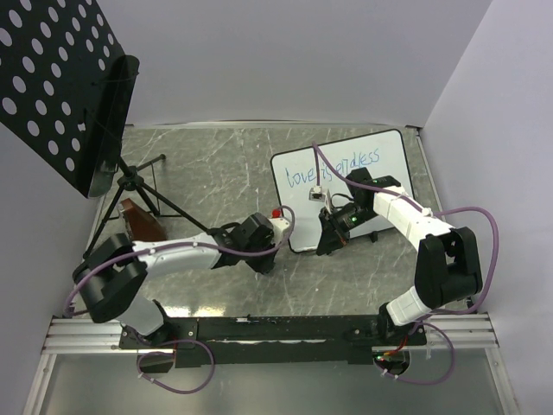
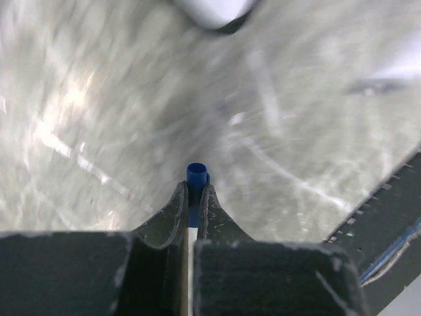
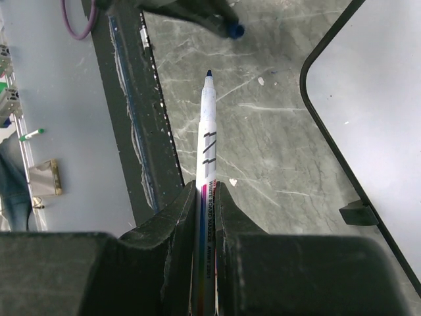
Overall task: Write a sentence on the whiteboard
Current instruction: Insert the pen cap into the whiteboard marker.
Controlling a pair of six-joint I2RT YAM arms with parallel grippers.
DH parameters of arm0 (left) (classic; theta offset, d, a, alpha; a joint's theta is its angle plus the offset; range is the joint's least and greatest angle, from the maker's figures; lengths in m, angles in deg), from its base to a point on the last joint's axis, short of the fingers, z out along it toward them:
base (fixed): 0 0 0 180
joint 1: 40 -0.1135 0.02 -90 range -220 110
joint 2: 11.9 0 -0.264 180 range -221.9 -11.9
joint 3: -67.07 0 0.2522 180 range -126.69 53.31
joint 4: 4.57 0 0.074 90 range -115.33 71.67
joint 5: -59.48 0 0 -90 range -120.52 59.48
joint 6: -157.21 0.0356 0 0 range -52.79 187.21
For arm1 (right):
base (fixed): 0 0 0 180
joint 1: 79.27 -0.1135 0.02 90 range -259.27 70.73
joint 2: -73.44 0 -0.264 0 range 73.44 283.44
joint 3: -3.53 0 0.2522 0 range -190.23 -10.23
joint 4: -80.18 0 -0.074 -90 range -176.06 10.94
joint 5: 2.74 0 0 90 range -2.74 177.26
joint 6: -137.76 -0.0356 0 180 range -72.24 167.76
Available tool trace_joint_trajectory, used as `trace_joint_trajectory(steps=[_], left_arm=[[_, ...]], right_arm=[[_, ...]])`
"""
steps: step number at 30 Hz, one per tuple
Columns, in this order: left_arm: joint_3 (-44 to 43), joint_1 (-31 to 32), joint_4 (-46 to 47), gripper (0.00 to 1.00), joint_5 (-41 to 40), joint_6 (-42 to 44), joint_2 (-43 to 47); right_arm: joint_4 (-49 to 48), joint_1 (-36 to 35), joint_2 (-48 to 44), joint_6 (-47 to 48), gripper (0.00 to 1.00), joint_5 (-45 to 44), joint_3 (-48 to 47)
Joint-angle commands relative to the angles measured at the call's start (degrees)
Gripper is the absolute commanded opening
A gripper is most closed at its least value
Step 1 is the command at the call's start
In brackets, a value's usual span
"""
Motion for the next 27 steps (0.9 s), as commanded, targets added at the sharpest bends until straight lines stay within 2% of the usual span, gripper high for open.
trace_joint_trajectory(steps=[1,5,9,27], left_arm=[[2.0,2.8,9.8,0.01,1.7,11.5,6.9],[4.2,4.7,12.9,0.01,3.2,18.5,10.2],[4.1,6.0,12.4,0.01,5.3,24.3,9.8],[1.2,6.9,10.3,0.01,3.4,27.2,7.5]], right_arm=[[0.2,0.4,-0.4,1.3,0.0,0.8,-0.6],[1.0,0.2,1.3,1.9,0.0,1.3,-0.7],[1.6,-0.3,2.2,2.3,0.0,1.8,-0.9],[1.3,-5.0,4.7,1.7,0.0,0.1,-0.7]])
